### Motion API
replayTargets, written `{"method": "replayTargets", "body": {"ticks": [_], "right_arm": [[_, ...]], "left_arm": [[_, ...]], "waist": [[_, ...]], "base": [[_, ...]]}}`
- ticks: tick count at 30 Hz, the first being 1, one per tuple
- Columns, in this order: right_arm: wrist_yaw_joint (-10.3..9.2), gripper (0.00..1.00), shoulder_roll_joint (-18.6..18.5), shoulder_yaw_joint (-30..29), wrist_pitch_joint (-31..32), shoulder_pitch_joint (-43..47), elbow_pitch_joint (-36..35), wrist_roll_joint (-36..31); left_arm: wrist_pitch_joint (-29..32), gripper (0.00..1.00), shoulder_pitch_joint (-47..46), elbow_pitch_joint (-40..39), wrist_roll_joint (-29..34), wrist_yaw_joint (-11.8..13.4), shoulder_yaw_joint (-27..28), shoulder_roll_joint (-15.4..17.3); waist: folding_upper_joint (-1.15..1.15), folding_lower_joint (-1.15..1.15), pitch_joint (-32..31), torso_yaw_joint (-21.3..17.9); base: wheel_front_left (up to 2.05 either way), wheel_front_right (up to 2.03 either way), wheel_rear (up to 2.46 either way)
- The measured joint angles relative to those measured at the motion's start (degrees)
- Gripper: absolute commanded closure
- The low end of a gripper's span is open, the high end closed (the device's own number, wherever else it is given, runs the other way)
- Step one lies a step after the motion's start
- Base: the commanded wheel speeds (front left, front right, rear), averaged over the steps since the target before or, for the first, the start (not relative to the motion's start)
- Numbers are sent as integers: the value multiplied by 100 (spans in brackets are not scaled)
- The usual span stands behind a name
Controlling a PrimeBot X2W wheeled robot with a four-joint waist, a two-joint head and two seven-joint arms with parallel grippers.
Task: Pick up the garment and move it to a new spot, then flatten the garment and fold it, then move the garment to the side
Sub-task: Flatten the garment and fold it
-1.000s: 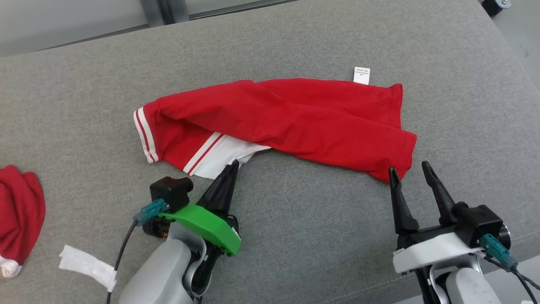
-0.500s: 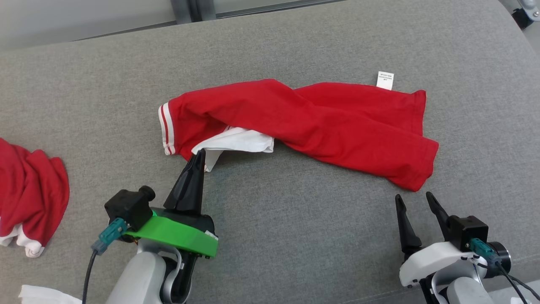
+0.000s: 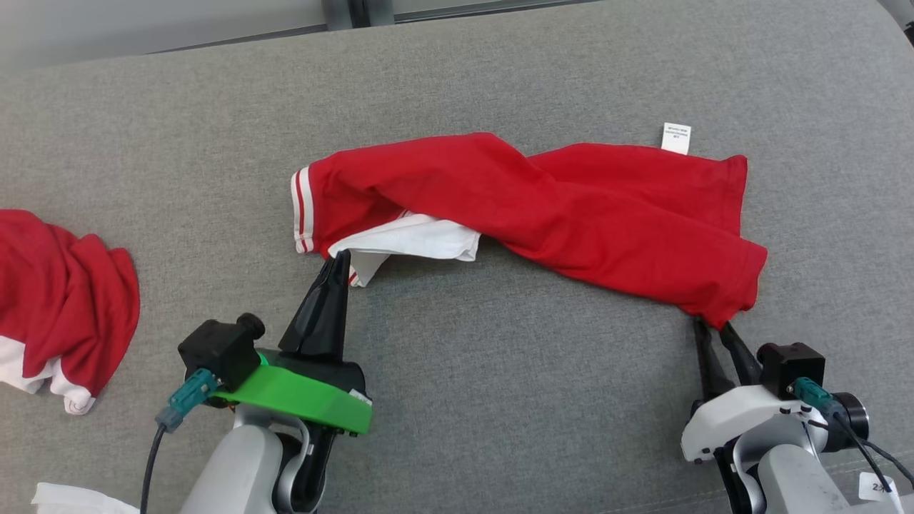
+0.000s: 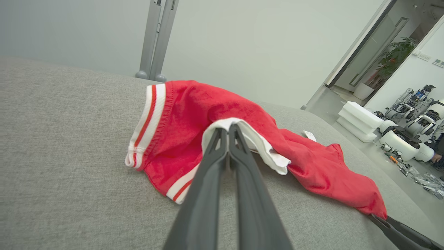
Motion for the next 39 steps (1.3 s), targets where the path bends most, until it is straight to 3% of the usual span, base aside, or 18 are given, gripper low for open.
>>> {"method": "replayTargets", "body": {"ticks": [7,16,19,21,25,26,27,28,29,39], "right_arm": [[0,100,1,-133,0,-41,-612,-87],[0,100,-1,-434,0,-358,-1626,367],[0,100,-119,-463,0,-400,-1635,355],[0,100,-188,-477,0,-413,-1464,363],[0,100,-276,-533,0,-386,-978,313],[0,100,-281,-549,0,-382,-903,311],[0,100,-279,-552,0,-380,-821,309],[0,100,-275,-541,0,-375,-748,302],[0,100,-267,-523,0,-369,-697,291],[0,100,-190,-359,0,-360,-494,226]], "left_arm": [[0,100,-8,-365,118,0,208,25],[-1,100,10,-1351,392,1,790,512],[20,100,122,-1344,260,1,435,765],[241,100,231,-1235,93,0,-101,868],[592,100,395,-745,-370,0,-831,781],[606,93,416,-600,-452,0,-889,715],[613,66,416,-393,-464,1,-929,620],[703,7,400,-166,-464,12,-987,538],[768,0,395,24,-459,29,-1047,497],[1412,0,-39,1335,-494,336,-1248,105]], "waist": [[0,0,-69,68],[0,0,-296,33],[0,0,-400,24],[0,0,-461,25],[0,0,-471,48],[0,0,-455,55],[0,0,-431,64],[0,0,-407,72],[0,0,-386,77],[0,0,-216,-43]], "base": [[0,0,0],[0,0,0],[0,0,0],[0,0,0],[0,0,0],[0,0,0],[0,0,0],[0,0,0],[0,0,0],[0,0,0]]}}
